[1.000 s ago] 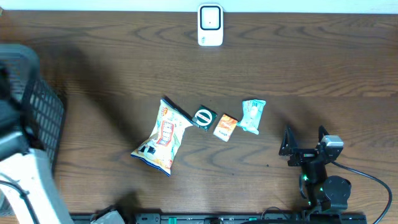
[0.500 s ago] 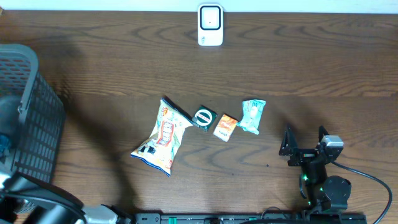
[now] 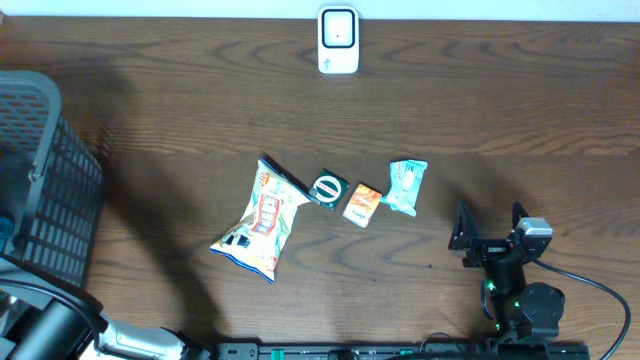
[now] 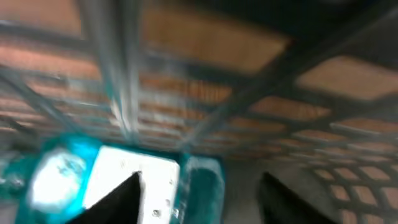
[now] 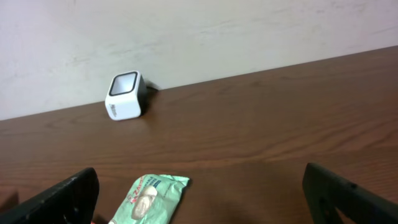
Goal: Scan the item barcode
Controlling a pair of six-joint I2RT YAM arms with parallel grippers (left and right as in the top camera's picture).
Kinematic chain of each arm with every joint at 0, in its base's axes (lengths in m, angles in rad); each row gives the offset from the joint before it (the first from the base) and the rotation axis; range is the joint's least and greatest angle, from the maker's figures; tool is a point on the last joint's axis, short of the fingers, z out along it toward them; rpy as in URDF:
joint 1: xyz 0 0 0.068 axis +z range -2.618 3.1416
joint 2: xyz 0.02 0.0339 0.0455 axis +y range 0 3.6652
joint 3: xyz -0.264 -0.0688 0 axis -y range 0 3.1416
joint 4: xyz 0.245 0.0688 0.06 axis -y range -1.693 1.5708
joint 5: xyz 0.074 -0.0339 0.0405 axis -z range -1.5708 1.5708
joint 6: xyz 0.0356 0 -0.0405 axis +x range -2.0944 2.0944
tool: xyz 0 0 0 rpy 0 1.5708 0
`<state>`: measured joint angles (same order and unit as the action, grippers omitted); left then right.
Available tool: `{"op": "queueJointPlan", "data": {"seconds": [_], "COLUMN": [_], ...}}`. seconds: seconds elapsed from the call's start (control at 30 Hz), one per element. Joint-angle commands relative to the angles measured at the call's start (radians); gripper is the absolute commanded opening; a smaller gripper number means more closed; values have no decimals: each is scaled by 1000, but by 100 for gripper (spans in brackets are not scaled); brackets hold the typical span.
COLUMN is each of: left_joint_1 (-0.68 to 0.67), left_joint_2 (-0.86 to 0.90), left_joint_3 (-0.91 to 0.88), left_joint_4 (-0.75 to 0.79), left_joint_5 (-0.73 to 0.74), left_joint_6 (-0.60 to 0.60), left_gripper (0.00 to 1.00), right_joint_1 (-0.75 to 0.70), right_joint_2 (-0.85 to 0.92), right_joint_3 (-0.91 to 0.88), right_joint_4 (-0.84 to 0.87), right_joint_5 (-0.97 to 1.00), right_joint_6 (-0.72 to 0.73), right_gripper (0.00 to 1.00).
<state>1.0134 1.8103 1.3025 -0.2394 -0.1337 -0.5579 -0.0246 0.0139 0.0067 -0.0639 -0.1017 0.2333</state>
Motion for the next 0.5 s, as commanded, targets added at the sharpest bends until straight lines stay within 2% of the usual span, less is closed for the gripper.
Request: {"op": "queueJointPlan", "data": {"seconds": [0.0, 0.23, 0.47], "left_joint_1": [1, 2, 3], "left_joint_2": [12, 102, 166], "left_joint_3": [12, 12, 12], "left_joint_4": [3, -25, -35], "left_joint_5": [-135, -138, -142], "left_joint_6": [181, 303, 303], "left_gripper": [35, 27, 26], "right_joint_1": [6, 6, 6], "right_joint_2": [-3, -2, -2], "right_joint_3": [-1, -1, -1], "right_joint_4": [-3, -3, -3], "right_joint_5": [-6, -6, -6], "right_joint_6": [-3, -3, -3], "right_gripper": [99, 99, 99]}}
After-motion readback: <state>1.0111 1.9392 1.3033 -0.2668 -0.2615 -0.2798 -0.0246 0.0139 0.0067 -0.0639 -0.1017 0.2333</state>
